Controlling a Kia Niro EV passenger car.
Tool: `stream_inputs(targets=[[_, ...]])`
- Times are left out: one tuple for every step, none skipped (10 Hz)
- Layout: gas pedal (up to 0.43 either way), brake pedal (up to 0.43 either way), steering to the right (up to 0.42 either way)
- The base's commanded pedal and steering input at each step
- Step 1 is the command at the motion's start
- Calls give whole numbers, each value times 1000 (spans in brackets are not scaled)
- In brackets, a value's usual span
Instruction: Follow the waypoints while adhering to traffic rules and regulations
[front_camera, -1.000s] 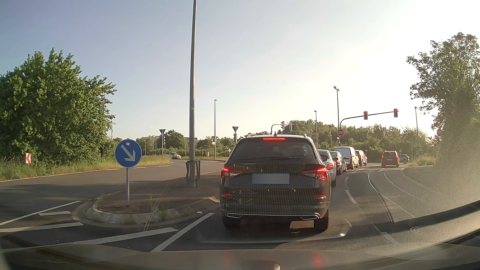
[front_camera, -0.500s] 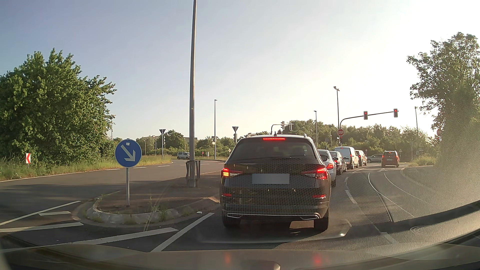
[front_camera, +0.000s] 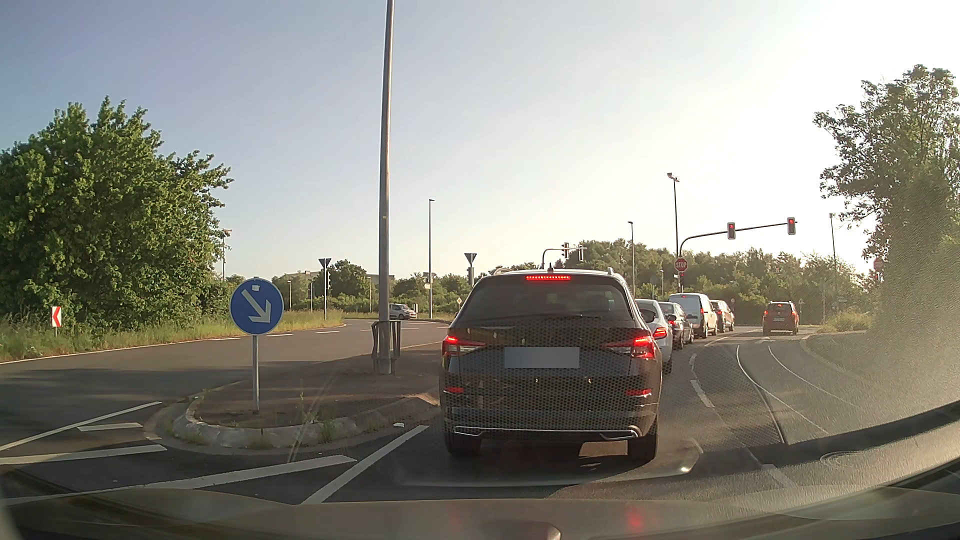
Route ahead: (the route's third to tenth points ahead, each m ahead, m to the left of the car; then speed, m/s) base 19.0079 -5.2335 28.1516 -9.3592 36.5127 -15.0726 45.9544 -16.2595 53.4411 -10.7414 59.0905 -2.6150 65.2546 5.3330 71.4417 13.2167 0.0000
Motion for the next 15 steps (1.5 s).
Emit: stream_inputs(targets=[[0, 415, 52], [0, 421, 52], [0, 421, 52], [0, 421, 52], [0, 421, 52], [0, 421, 52], [0, 421, 52], [0, 421, 52], [0, 421, 52], [0, 415, 52], [0, 421, 52], [0, 421, 52], [0, 421, 52], [0, 421, 52], [0, 415, 52]])
